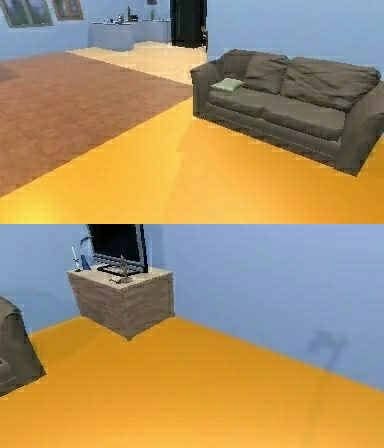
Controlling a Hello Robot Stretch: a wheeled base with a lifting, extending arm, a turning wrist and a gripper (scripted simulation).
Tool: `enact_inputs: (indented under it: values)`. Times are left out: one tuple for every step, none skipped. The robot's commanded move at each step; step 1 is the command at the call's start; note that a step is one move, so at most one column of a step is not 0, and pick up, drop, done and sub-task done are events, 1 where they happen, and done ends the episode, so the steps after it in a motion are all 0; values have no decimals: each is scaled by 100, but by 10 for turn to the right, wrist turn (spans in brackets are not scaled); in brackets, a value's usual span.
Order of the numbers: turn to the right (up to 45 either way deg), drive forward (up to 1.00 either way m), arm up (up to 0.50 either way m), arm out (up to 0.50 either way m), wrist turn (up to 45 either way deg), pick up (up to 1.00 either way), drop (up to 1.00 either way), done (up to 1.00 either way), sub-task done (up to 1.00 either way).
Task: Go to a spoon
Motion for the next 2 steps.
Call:
enact_inputs:
  values:
    - [0,50,0,0,0,0,0,0,0]
    - [-120,0,0,0,0,0,0,0,0]
